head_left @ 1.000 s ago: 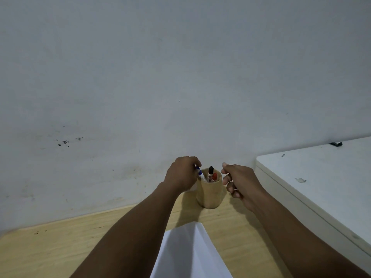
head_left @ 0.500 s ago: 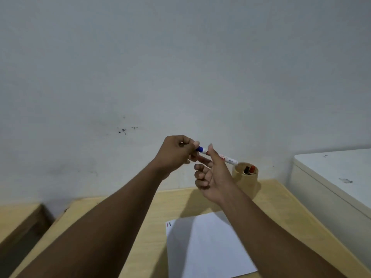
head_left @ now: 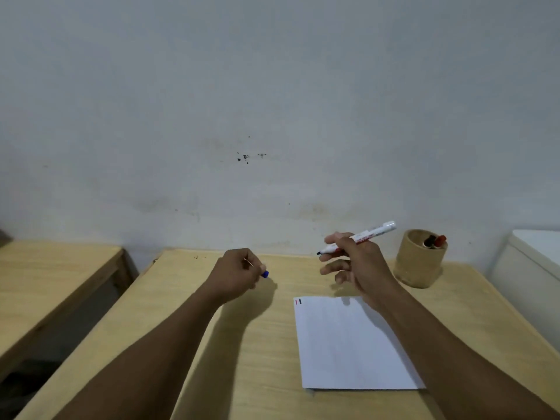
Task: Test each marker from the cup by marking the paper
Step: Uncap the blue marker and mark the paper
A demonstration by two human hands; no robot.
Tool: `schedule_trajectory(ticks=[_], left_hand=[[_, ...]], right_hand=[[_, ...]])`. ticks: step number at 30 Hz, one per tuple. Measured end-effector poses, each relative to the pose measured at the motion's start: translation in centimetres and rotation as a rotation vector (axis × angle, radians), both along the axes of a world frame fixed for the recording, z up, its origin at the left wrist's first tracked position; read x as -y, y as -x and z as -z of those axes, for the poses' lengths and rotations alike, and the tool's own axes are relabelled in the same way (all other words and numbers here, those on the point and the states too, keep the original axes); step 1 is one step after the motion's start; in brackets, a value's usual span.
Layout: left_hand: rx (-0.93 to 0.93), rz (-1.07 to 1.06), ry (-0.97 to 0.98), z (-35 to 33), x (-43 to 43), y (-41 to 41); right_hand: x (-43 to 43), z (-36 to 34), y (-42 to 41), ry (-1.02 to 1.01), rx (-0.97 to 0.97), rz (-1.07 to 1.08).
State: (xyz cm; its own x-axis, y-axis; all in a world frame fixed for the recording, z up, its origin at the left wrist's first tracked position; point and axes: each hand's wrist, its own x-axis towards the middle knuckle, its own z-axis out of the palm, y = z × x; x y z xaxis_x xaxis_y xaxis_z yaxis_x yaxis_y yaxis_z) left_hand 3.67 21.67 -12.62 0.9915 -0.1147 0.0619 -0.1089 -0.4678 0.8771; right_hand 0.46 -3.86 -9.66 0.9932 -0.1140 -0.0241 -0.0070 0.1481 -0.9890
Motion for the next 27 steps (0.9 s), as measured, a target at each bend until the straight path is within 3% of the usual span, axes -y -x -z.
schedule_trajectory(ticks=[3,7,19,27], left_hand=[[0.066,0.089,-0.273,1.5,2.0,0.4],[0.06,0.134,-0.375,3.1,3.7,0.5],[0.136,0.089,-0.321,4.9,3.5,0.8],[0.128,0.087,-0.291,5.2,3.2,0.9]], right_hand=[[-1.2,2.6,0.6,0.145,-0.02,-0.015],[-1.8,6.1,1.0,0.235,-0.017,0.009],[-2.1,8.5,1.5,0.507,0.061,0.072],[-2.1,8.9,1.3,0.552,0.023,0.027]])
